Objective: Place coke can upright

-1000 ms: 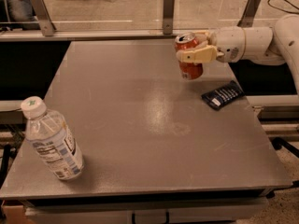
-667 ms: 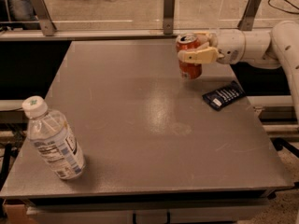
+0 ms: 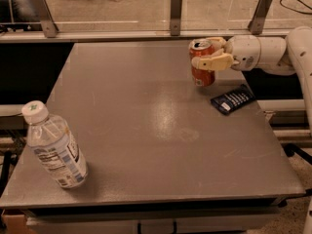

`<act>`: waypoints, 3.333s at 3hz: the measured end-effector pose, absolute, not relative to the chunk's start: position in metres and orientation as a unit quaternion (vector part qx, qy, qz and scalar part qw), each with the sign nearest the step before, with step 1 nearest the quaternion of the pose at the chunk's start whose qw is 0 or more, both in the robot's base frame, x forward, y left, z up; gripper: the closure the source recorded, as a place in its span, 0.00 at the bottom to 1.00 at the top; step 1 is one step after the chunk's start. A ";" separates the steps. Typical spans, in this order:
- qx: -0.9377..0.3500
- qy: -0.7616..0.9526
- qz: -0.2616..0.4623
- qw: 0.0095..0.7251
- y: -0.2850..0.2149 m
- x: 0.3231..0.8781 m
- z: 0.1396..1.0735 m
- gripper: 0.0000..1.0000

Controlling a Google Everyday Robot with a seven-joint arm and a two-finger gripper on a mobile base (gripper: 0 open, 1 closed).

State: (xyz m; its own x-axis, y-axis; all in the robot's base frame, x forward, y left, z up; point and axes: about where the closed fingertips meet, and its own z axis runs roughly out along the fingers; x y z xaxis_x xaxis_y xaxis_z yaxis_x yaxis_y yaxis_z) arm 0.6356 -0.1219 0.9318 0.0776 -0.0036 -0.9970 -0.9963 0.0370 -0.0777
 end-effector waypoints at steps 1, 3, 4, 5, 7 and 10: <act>-0.492 0.485 0.485 0.535 -0.127 0.633 0.922 0.58; -0.484 0.471 0.494 0.548 -0.124 0.632 0.913 0.13; -0.486 0.471 0.489 0.550 -0.126 0.633 0.914 0.00; -0.487 0.475 0.483 0.552 -0.132 0.633 0.916 0.00; -0.491 0.516 0.405 0.574 -0.189 0.629 0.960 0.00; -0.460 0.590 0.206 0.630 -0.283 0.581 1.087 0.00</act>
Offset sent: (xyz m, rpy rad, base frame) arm -0.0087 -0.0083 -0.0272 0.1272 0.0262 -0.0062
